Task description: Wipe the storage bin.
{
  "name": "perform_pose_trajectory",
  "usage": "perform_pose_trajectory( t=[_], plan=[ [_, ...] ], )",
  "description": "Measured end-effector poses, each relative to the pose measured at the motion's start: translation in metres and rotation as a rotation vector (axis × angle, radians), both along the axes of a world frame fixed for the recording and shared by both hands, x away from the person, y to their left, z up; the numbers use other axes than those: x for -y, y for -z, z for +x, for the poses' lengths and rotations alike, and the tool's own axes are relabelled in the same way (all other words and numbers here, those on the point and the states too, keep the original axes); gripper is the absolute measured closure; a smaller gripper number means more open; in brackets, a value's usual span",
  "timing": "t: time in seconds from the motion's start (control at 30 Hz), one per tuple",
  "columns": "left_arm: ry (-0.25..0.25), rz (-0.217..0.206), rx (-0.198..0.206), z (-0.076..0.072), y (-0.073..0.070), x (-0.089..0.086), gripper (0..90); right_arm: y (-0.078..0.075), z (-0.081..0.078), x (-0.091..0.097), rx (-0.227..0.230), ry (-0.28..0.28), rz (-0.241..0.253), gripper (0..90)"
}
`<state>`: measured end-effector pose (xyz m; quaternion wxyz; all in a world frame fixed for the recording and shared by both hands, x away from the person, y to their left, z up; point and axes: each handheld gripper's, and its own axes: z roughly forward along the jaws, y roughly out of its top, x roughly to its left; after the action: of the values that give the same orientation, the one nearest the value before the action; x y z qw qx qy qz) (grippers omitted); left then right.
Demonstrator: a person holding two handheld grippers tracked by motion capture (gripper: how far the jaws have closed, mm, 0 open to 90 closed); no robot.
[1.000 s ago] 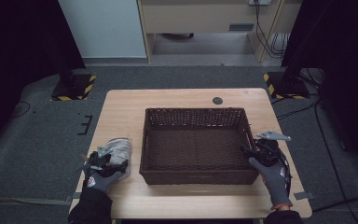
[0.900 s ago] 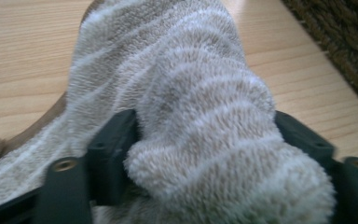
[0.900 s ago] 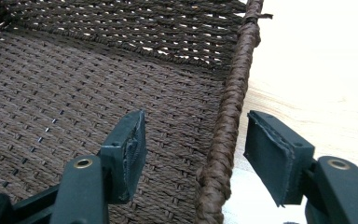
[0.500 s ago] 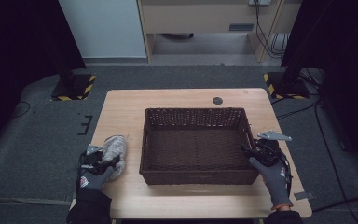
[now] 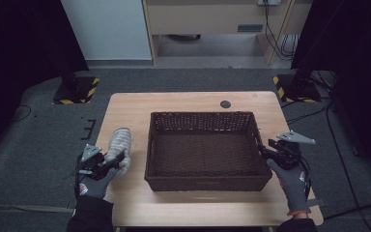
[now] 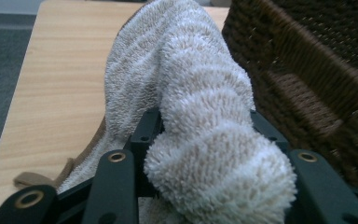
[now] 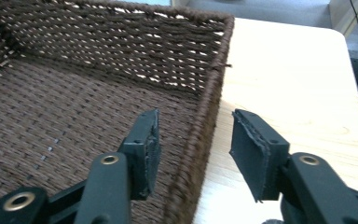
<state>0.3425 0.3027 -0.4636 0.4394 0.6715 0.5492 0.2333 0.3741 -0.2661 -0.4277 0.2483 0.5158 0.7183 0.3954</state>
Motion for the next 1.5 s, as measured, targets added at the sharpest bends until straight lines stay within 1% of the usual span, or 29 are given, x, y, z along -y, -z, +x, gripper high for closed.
perform_pose_trajectory(
  t=[0.07, 0.1, 0.13, 0.2, 0.23, 0.3, 0.33, 0.37, 0.4, 0.47, 0.57, 0.6, 0.63, 0.73, 0.83, 0.9, 0.93, 1.03, 1.1, 1.17, 1.27, 1.33, 1.5],
  plan=[
    [0.002, -0.004, 0.019, -0.001, -0.003, 0.001, 53.0, 0.001, 0.000, 0.001, -0.009, 0.001, -0.001, 54.0],
    [0.003, -0.002, 0.024, -0.001, -0.006, 0.002, 52.9, 0.005, 0.002, 0.002, -0.032, -0.007, -0.009, 54.6],
    [0.003, -0.004, 0.034, 0.000, -0.007, 0.003, 52.9, 0.005, 0.002, 0.002, -0.032, -0.007, -0.009, 54.6],
    [0.003, -0.002, 0.048, 0.001, -0.011, 0.004, 52.9, 0.008, 0.003, 0.000, -0.055, -0.022, -0.017, 54.8],
    [0.005, 0.000, 0.051, 0.002, -0.012, 0.005, 52.9, 0.009, 0.005, -0.003, -0.072, -0.035, -0.026, 57.3],
    [0.013, 0.004, 0.054, 0.004, -0.014, 0.008, 52.9, 0.009, 0.005, -0.003, -0.068, -0.036, -0.023, 56.9],
    [0.017, 0.003, 0.055, 0.006, -0.015, 0.009, 52.9, 0.010, 0.006, -0.002, -0.071, -0.039, -0.016, 57.1],
    [0.021, 0.003, 0.060, 0.007, -0.016, 0.010, 52.9, 0.010, 0.006, -0.002, -0.075, -0.041, -0.021, 57.3],
    [0.027, 0.005, 0.060, 0.008, -0.017, 0.012, 52.9, 0.011, 0.006, -0.001, -0.079, -0.040, -0.017, 57.3],
    [0.033, 0.006, 0.071, 0.012, -0.020, 0.014, 52.9, 0.011, 0.005, -0.001, -0.086, -0.035, -0.013, 57.1],
    [0.030, 0.000, 0.088, 0.019, -0.026, 0.016, 52.9, 0.006, 0.005, -0.002, -0.049, -0.022, 0.028, 53.6],
    [0.029, -0.005, 0.096, 0.023, -0.028, 0.016, 52.8, 0.004, 0.006, -0.004, -0.034, -0.023, 0.022, 51.8],
    [0.028, -0.007, 0.097, 0.026, -0.029, 0.016, 52.8, 0.004, 0.006, -0.006, -0.030, -0.021, 0.018, 50.9],
    [0.025, -0.011, 0.107, 0.037, -0.033, 0.020, 52.8, 0.009, 0.010, -0.012, -0.040, -0.020, 0.001, 48.5],
    [0.033, -0.023, 0.121, 0.047, -0.034, 0.025, 52.8, 0.016, 0.014, -0.014, -0.068, -0.017, -0.018, 48.7],
    [0.041, -0.027, 0.120, 0.053, -0.033, 0.028, 52.8, 0.020, 0.015, -0.014, -0.082, -0.023, -0.002, 49.6],
    [0.046, -0.022, 0.121, 0.056, -0.033, 0.030, 52.8, 0.022, 0.016, -0.015, -0.087, -0.019, 0.000, 50.6],
    [0.058, -0.016, 0.120, 0.068, -0.031, 0.035, 52.8, 0.024, 0.015, -0.018, -0.088, -0.008, -0.027, 53.4],
    [0.064, -0.014, 0.117, 0.073, -0.029, 0.037, 52.8, 0.025, 0.015, -0.018, -0.084, 0.000, -0.033, 56.6],
    [0.078, -0.021, 0.117, 0.077, -0.027, 0.039, 52.8, 0.025, 0.014, -0.019, -0.078, 0.019, -0.051, 59.8],
    [0.097, -0.035, 0.123, 0.078, -0.023, 0.040, 52.8, 0.025, 0.015, -0.020, -0.074, 0.018, -0.052, 63.2],
    [0.109, -0.023, 0.125, 0.078, -0.022, 0.041, 52.7, 0.024, 0.015, -0.020, -0.077, 0.017, -0.054, 65.2],
    [0.116, -0.039, 0.129, 0.071, -0.019, 0.041, 52.7, 0.024, 0.013, -0.022, -0.075, 0.008, -0.056, 64.7]
  ],
)
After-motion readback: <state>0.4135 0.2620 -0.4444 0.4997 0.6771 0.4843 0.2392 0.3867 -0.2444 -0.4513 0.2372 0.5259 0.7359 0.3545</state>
